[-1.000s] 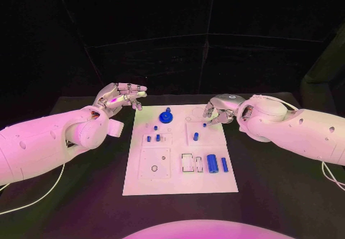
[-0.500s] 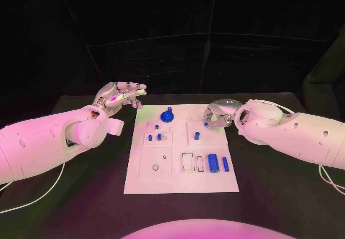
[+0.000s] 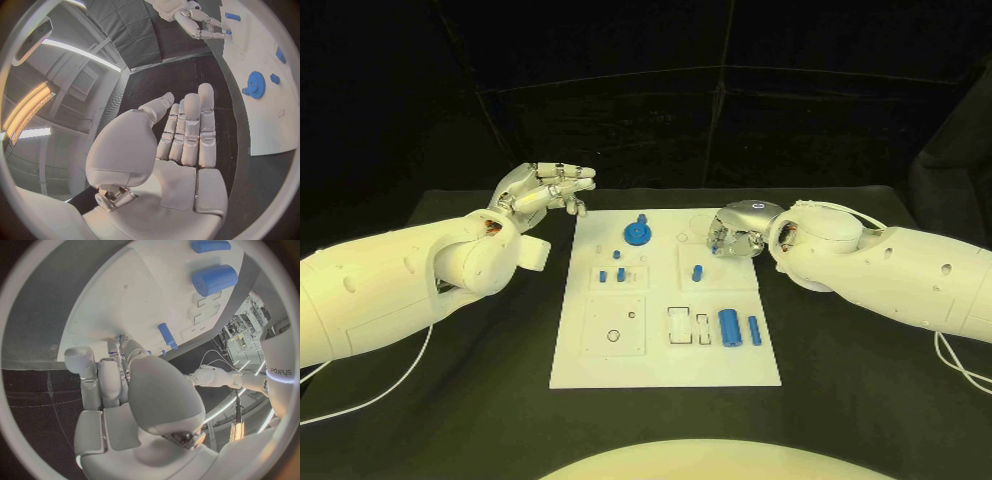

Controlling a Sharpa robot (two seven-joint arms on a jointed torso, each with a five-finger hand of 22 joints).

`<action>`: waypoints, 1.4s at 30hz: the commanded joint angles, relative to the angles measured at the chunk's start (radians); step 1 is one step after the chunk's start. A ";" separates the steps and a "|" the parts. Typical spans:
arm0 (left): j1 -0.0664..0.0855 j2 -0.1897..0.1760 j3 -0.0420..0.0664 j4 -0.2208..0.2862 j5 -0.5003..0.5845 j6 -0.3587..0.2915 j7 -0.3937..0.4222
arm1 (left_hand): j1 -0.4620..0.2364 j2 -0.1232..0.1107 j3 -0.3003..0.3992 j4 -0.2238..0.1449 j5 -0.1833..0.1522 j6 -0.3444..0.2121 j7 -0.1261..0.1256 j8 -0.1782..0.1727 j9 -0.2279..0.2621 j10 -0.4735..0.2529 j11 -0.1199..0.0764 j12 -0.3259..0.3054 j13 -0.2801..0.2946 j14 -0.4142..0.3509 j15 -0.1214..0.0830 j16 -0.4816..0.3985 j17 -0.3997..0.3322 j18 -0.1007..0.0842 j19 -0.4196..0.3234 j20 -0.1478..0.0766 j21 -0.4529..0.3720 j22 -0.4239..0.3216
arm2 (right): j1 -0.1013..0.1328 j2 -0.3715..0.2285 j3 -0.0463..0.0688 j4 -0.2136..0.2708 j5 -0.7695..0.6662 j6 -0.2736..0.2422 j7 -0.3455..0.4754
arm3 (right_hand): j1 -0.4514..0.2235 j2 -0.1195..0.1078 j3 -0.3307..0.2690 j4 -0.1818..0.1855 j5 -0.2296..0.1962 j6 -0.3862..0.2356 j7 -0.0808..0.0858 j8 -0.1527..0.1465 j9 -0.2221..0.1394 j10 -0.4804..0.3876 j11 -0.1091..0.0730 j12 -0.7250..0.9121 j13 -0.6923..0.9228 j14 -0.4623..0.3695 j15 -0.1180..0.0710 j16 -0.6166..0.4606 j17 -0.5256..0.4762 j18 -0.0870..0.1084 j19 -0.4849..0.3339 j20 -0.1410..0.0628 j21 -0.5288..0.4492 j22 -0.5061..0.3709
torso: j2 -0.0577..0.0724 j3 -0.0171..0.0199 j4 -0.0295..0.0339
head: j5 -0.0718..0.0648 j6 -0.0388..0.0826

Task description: Assemble the parts on the task board

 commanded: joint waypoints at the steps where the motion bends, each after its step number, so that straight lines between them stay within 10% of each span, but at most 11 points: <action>1: 0.001 0.001 0.001 -0.001 0.006 0.014 0.016 | -0.004 0.003 -0.006 0.002 -0.006 0.004 0.001 0.005 0.001 -0.005 0.003 0.004 0.001 -0.005 0.001 0.004 -0.002 0.005 0.004 -0.002 -0.006 -0.001 | -0.003 0.003 -0.003 -0.001 -0.002 0.039 0.009 | -0.006 -0.013 0.027 -0.001 -0.003 0.016 -0.001 -0.005 0.001 0.021 -0.003 -0.004 -0.002 0.022 -0.004 -0.008 -0.009 0.008 0.010 -0.003 0.008 0.006 | 0.000 0.0001 -0.0014 | 0.001 -0.002; 12: 0.001 -0.005 0.001 0.002 0.006 0.015 0.012 | 0.000 0.004 -0.008 0.001 -0.005 0.004 0.001 0.006 0.001 -0.008 0.003 0.005 0.001 -0.006 0.001 0.005 -0.003 0.006 0.004 -0.002 -0.007 -0.002 | -0.004 -0.002 -0.002 0.011 -0.011 0.033 -0.007 | -0.030 -0.039 0.196 -0.032 -0.011 0.084 -0.019 -0.004 0.005 0.103 -0.022 -0.016 0.000 0.027 -0.022 0.002 -0.005 0.002 0.024 -0.021 0.032 0.040 | 0.001 0.0000 -0.0002 | -0.003 -0.005; 18: 0.001 -0.007 0.001 0.001 0.006 0.014 0.011 | 0.004 0.005 -0.009 -0.002 -0.005 0.004 0.001 0.007 0.001 -0.011 0.003 0.007 0.001 -0.007 0.001 0.006 -0.004 0.006 0.005 -0.002 -0.008 -0.003 | -0.005 -0.004 -0.002 0.026 -0.024 -0.023 -0.009 | -0.106 -0.094 0.349 -0.064 -0.013 0.109 -0.023 -0.020 0.005 0.131 -0.026 -0.037 0.001 0.029 -0.023 0.011 -0.003 0.000 0.028 -0.023 0.046 0.057 | 0.002 0.0005 0.0001 | -0.003 -0.005; 30: 0.001 -0.009 0.001 -0.002 0.006 0.008 0.013 | 0.018 0.008 -0.011 -0.012 -0.004 0.008 0.000 0.012 0.002 -0.022 0.004 0.011 0.000 -0.010 0.001 0.008 -0.008 0.006 0.007 -0.003 -0.011 -0.005 | -0.004 -0.022 -0.002 0.064 -0.047 -0.137 -0.039 | -0.149 -0.116 0.407 -0.082 -0.021 0.115 -0.020 -0.029 0.005 0.134 -0.026 -0.038 0.001 0.028 -0.023 0.012 -0.010 -0.002 0.032 -0.023 0.056 0.071 | 0.001 -0.0009 0.0009 | -0.005 -0.004; 42: 0.002 -0.012 0.001 -0.005 0.006 0.006 0.012 | 0.019 0.007 -0.011 -0.013 -0.004 0.007 0.000 0.012 0.002 -0.024 0.004 0.011 0.000 -0.011 0.001 0.009 -0.008 0.006 0.007 -0.004 -0.011 -0.005 | -0.001 -0.082 0.000 0.146 0.019 -0.146 -0.056 | -0.159 -0.120 0.414 -0.083 -0.028 0.117 -0.021 -0.030 0.006 0.135 -0.026 -0.038 0.001 0.029 -0.023 0.013 -0.009 -0.002 0.033 -0.024 0.058 0.074 | 0.001 -0.0014 0.0000 | -0.004 -0.002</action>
